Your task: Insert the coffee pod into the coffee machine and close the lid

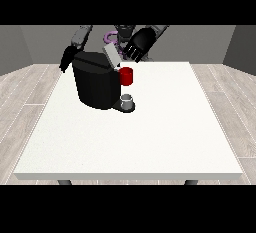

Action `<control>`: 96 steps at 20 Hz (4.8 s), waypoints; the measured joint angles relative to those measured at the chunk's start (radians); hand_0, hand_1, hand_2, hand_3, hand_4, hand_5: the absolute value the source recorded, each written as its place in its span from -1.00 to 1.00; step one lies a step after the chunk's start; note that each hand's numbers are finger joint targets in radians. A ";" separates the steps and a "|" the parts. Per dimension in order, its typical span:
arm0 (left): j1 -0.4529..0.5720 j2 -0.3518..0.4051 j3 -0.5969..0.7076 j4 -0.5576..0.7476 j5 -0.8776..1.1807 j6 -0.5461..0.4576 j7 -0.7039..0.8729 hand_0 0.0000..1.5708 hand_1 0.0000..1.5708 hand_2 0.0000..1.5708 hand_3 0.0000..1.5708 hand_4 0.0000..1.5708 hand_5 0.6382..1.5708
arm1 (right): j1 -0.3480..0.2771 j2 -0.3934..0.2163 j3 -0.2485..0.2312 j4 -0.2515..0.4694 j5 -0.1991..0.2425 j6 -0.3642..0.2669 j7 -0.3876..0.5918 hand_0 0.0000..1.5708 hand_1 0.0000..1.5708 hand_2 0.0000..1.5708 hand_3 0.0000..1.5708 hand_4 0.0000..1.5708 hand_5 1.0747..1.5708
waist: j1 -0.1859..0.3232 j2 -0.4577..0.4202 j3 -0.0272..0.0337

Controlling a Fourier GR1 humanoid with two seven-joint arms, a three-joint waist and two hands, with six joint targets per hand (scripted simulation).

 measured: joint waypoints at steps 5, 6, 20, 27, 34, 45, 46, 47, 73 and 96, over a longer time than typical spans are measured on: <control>-0.018 0.002 -0.002 0.021 -0.008 0.004 -0.009 0.51 0.51 0.60 0.55 -0.41 1.00 | -0.025 -0.013 -0.010 -0.002 -0.002 0.003 0.019 -1.00 -1.00 -1.00 -1.00 -1.00 1.00 | -0.009 0.029 0.0000; -0.015 0.005 -0.003 0.026 -0.010 0.001 -0.015 0.50 0.50 0.58 0.55 -0.41 1.00 | -0.025 -0.022 -0.015 -0.002 -0.004 0.009 0.025 -1.00 -1.00 -1.00 -1.00 -1.00 1.00 | -0.008 0.028 0.0000; -0.022 -0.010 -0.015 0.064 -0.029 0.012 -0.045 0.49 0.49 0.57 0.53 -0.46 1.00 | -0.039 -0.019 -0.027 0.004 -0.004 -0.007 0.028 -1.00 -1.00 -1.00 -1.00 -1.00 1.00 | -0.002 0.050 0.0000; -0.050 0.008 0.000 0.083 -0.033 0.023 -0.051 0.56 0.56 0.61 0.53 -0.52 1.00 | -0.035 -0.009 -0.010 -0.007 0.001 -0.005 0.034 -1.00 -1.00 -1.00 -1.00 -1.00 1.00 | -0.024 0.061 -0.0003; -0.061 0.011 0.003 0.087 -0.041 0.048 -0.060 0.51 0.51 0.54 0.49 -0.54 1.00 | -0.023 -0.016 -0.013 -0.002 0.007 -0.007 0.013 -1.00 -1.00 -1.00 -1.00 -1.00 1.00 | -0.028 0.067 -0.0004; -0.049 0.031 -0.053 0.085 -0.124 0.132 -0.112 0.48 0.48 0.50 0.34 -1.00 1.00 | -0.058 -0.029 -0.022 -0.027 0.001 -0.004 0.054 -1.00 -1.00 -1.00 -1.00 -1.00 1.00 | -0.036 0.093 -0.0001; -0.046 0.037 -0.051 0.086 -0.126 0.139 -0.124 0.49 0.49 0.49 0.30 -1.00 1.00 | -0.052 -0.028 -0.021 -0.033 -0.001 -0.002 0.049 -1.00 -1.00 -1.00 -1.00 -1.00 1.00 | -0.039 0.097 0.0006; -0.046 0.040 -0.053 0.090 -0.127 0.134 -0.132 0.45 0.45 0.46 0.27 -1.00 1.00 | -0.050 -0.033 -0.022 -0.033 -0.001 0.002 0.054 -1.00 -1.00 -1.00 -1.00 -1.00 1.00 | -0.037 0.096 0.0010; -0.088 0.088 -0.044 0.086 -0.174 0.220 -0.246 -0.35 -0.35 -0.01 -0.24 -1.00 1.00 | -0.078 -0.029 -0.009 -0.031 0.032 -0.022 0.041 -1.00 -1.00 -1.00 -1.00 -0.74 1.00 | -0.051 0.162 0.0019; 0.057 -0.002 -0.056 0.095 -0.186 0.210 -0.220 -1.00 -1.00 -0.78 -1.00 -1.00 1.00 | 0.063 -0.002 -0.032 0.050 0.007 -0.026 0.018 -1.00 -1.00 -1.00 -1.00 -1.00 1.00 | 0.072 -0.051 0.0001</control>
